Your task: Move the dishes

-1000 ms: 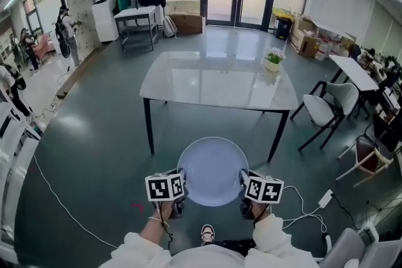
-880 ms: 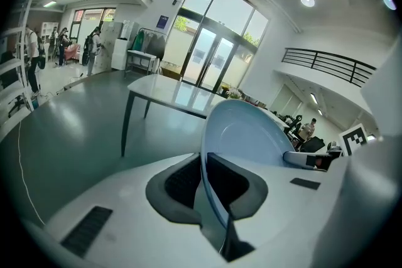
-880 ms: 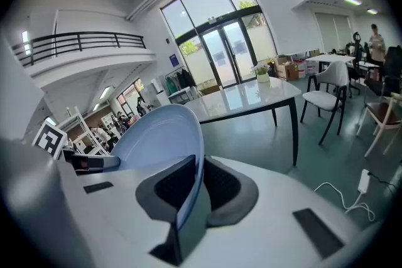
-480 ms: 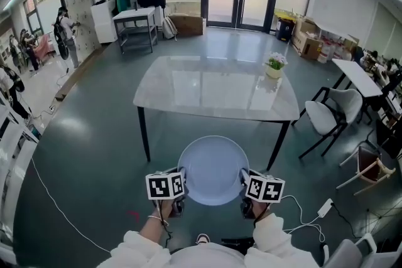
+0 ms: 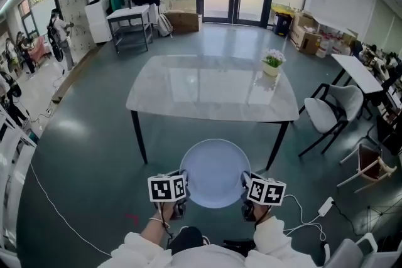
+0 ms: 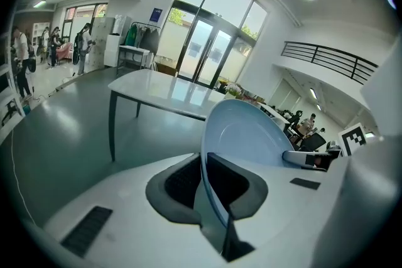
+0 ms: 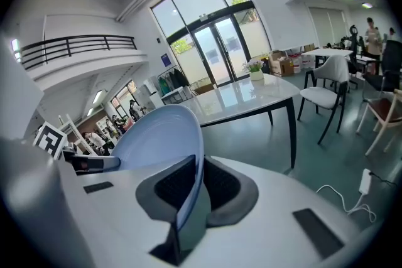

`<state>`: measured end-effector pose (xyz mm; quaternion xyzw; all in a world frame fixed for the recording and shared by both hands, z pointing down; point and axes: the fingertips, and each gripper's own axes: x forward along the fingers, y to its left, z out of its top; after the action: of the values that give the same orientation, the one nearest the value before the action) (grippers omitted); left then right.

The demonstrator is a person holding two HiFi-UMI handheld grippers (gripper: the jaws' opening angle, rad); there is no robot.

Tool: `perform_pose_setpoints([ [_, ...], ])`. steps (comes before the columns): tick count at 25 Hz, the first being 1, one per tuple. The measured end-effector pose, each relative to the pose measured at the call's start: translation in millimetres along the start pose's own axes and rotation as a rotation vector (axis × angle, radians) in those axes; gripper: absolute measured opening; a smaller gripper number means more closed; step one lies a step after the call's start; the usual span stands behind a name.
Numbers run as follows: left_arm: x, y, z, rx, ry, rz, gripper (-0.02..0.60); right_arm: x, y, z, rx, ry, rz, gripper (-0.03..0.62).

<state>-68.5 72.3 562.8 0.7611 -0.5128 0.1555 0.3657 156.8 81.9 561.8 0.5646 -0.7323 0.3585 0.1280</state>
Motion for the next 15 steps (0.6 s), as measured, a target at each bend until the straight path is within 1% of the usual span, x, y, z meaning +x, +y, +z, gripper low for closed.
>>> perform_pose_setpoints([
  [7, 25.2, -3.8, 14.4, 0.014, 0.012, -0.022, 0.025, 13.2, -14.9, 12.3, 0.026, -0.002, -0.025, 0.091],
  [15, 60.8, 4.5, 54.6, 0.015, -0.010, -0.034, 0.025, 43.7, -20.0, 45.6, 0.023, -0.034, -0.026, 0.091],
])
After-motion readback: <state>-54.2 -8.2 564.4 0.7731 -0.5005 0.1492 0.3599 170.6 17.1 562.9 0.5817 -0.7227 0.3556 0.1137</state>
